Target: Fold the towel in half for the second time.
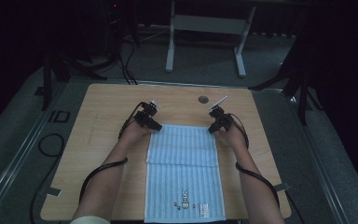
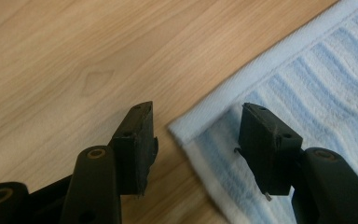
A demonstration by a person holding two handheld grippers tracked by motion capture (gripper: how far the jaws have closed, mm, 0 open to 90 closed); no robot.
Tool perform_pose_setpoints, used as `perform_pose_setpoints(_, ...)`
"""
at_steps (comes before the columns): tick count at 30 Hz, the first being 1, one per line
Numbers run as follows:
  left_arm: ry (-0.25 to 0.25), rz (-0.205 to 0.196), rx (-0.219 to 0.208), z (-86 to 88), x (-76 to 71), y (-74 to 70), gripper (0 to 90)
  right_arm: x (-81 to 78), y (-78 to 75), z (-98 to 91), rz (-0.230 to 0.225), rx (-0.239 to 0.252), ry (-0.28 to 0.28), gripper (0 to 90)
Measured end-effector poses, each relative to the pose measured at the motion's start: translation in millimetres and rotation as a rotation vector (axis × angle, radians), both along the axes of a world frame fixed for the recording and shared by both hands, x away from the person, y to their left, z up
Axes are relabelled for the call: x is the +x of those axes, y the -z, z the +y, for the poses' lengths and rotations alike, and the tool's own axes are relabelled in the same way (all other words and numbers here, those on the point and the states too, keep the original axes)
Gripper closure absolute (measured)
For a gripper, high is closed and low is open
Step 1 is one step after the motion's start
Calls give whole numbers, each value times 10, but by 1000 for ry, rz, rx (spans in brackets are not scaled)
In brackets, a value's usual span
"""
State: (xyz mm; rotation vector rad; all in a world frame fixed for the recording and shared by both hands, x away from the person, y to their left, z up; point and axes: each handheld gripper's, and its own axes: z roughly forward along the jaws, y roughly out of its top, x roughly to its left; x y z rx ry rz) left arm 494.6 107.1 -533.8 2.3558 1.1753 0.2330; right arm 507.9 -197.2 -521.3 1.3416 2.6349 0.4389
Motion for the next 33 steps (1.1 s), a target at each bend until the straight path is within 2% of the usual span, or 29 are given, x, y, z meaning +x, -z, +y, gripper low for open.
perform_pose_setpoints(1,9,-9,13,-24,-18,-3,548,-5,-5,22,6,-2,-10,814)
perform_pose_setpoints(3,43,26,-16,-46,-30,-21,754,-7,-5,47,-2,-12,-18,835)
perform_pose_setpoints(5,50,31,-19,-56,-45,-45,817,-8,-15,61,-5,-19,-31,840)
perform_pose_setpoints(7,58,23,-29,-47,-56,-94,825,-10,-32,58,-5,-14,-35,841)
perform_pose_setpoints(9,57,5,-45,-28,-65,-179,831,-20,-124,35,-29,-4,-44,840)
perform_pose_setpoints(12,61,-36,-85,20,-81,-398,831,-22,-267,6,-63,0,-47,840)
perform_pose_setpoints(15,64,-77,-87,34,-111,-609,831,-30,-498,-33,-114,24,-46,840)
perform_pose_setpoints(18,73,-122,-95,70,-146,-892,831,-52,-724,-59,-166,39,-61,840)
perform_pose_setpoints(22,85,-181,-138,130,-226,-1254,830,-86,-1091,-82,-234,63,-72,839)
perform_pose_setpoints(23,83,-192,-144,140,-248,-1319,830,-117,-1213,-85,-261,66,-72,840)
perform_pose_setpoints(25,89,-209,-184,185,-317,-1475,830,-199,-1398,-96,-301,79,-93,840)
perform_pose_setpoints(27,96,-231,-194,225,-410,-1599,830,-315,-1560,-110,-335,96,-112,839)
perform_pose_setpoints(28,110,-253,-196,251,-482,-1664,830,-369,-1612,-117,-349,99,-123,839)
perform_pose_setpoints(29,118,-257,-201,267,-518,-1700,830,-451,-1694,-129,-384,107,-131,840)
perform_pose_setpoints(31,137,-260,-207,301,-621,-1788,829,-551,-1800,-146,-400,108,-160,839)
perform_pose_setpoints(33,171,-266,-203,297,-809,-1856,830,-688,-1888,-153,-429,132,-172,840)
